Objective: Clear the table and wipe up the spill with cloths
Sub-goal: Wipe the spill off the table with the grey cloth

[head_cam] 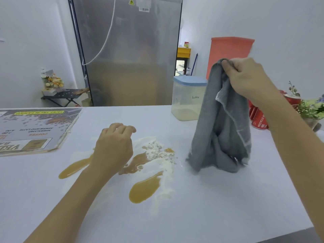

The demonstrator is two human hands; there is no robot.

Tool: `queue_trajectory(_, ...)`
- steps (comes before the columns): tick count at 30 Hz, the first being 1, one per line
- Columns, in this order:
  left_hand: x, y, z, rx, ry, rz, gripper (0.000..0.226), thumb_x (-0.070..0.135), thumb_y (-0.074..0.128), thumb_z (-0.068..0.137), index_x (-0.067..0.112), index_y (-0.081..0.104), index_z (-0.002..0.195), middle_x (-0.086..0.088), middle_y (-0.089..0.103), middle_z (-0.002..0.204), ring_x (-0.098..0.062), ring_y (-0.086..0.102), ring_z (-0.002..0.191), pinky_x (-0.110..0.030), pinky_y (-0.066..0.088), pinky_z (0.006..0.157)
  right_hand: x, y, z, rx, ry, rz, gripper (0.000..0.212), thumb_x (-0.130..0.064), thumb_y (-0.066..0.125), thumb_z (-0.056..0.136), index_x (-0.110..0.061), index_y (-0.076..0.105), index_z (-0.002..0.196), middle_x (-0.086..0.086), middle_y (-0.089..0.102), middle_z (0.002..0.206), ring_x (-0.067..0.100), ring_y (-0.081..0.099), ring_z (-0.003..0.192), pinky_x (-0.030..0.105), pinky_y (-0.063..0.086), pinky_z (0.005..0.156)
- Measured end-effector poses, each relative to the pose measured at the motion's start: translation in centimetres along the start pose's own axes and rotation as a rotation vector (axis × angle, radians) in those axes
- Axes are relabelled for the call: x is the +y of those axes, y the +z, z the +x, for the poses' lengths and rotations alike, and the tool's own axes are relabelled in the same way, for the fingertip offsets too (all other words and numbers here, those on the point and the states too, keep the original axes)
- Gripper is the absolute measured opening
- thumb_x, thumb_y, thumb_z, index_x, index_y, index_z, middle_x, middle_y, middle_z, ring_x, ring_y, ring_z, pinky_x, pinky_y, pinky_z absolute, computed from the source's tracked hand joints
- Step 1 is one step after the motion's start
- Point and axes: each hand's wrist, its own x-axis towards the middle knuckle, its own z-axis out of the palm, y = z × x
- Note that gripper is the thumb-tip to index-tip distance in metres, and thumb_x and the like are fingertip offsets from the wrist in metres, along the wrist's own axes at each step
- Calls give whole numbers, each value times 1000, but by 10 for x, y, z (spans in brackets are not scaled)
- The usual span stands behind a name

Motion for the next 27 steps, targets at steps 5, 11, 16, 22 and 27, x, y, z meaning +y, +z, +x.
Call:
queue_trajectory(5,29,-10,11,-62,-43,-216,46,31,25,88,13,66,100,1,70,91,-27,61,97,-40,47,78,0,-2,-1,-9,-21,67,36,-36,38,101,-13,55,79,0,51,69,18,46,71,26,31,55)
queue_trajectory(11,100,-37,70,-327,-34,-525,52,52,44,92,21,45,134,5,55,129,-16,48,119,-35,40,99,-2,-1,-2,-33,-49,112,37,-36,38,101,-19,48,70,-11,47,64,14,43,66,22,32,56)
queue_trajectory(16,126,-26,107,-595,-9,-657,41,37,61,88,19,58,124,-1,62,120,-19,58,109,-28,46,84,13,-13,-4,10,-63,332,36,-37,41,99,-22,52,69,-12,51,64,9,46,64,29,38,66)
queue_trajectory(22,124,-19,144,-555,-333,-896,17,15,51,93,13,65,102,-12,64,104,-27,68,75,-34,60,61,40,-33,-11,135,33,460,37,-34,44,99,-25,55,65,-11,56,61,14,53,69,36,43,76)
queue_trajectory(27,127,-38,201,-52,-429,-1074,24,3,48,85,15,62,100,-10,63,107,-26,67,79,-37,60,66,46,-49,-16,248,101,626,31,-35,42,100,-13,59,85,8,57,83,16,53,78,37,46,79)
